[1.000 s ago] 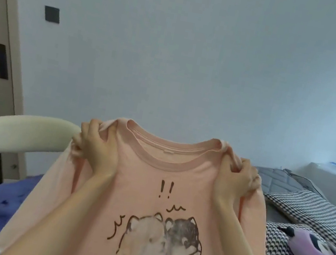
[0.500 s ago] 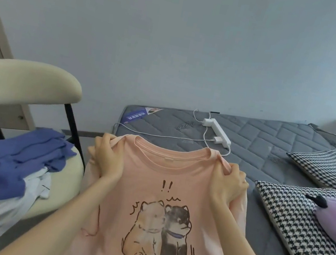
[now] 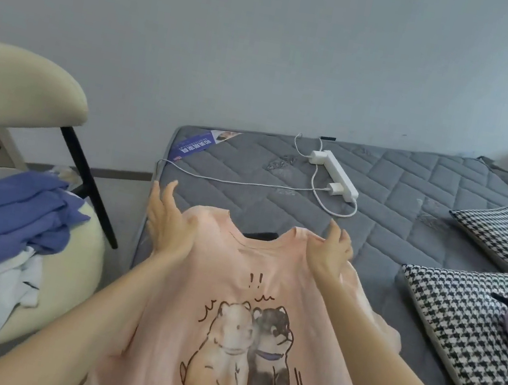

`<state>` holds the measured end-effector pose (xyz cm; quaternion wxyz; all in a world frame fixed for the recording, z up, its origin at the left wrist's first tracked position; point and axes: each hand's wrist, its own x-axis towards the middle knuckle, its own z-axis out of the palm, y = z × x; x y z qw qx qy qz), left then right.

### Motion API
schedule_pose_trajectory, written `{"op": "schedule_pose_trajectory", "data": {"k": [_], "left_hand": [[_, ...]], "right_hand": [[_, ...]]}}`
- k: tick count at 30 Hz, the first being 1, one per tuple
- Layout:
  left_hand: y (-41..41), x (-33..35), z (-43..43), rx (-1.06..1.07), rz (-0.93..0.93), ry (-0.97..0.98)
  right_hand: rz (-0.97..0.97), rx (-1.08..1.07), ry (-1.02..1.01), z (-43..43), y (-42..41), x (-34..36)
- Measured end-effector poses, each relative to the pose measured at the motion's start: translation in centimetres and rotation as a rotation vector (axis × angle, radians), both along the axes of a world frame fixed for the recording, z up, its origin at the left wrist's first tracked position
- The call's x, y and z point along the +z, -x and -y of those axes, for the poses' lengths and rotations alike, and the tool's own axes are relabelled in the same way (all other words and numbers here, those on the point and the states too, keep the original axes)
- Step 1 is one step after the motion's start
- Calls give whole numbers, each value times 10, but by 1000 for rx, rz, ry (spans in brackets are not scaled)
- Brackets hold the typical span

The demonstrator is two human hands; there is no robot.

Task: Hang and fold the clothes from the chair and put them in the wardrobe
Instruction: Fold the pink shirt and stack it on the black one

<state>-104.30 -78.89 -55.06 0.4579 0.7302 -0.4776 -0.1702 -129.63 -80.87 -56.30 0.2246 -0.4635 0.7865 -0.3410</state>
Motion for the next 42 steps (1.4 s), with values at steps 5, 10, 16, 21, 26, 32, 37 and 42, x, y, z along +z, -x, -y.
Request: {"op": "schedule_pose_trajectory", "data": {"k": [5, 10, 16, 21, 26, 32, 37, 42], "left_hand": [[17, -61, -34, -406, 218, -279], [25, -106, -60, -527, 454, -382], [-9, -108, -58, -449, 569, -593], [-18, -111, -58, -472, 466, -527], [-55, -104, -82, -377, 248, -171], [-104, -128, -122, 66, 77, -379], [-103, -140, -131, 39, -468, -637], [-101, -133, -127, 197, -338, -520]], "right_hand": [[-266, 336, 69, -31, -23, -45], [-393, 659, -166, -65, -33, -93], [-382, 464, -549, -72, 20, -108], [-407, 448, -275, -73, -8, -91], [-652, 870, -38, -84, -89, -90], [-584, 871, -124, -84, -137, -93], [-558, 875, -208, -83, -145, -100], [-568, 880, -260, -82, -147, -98]]}}
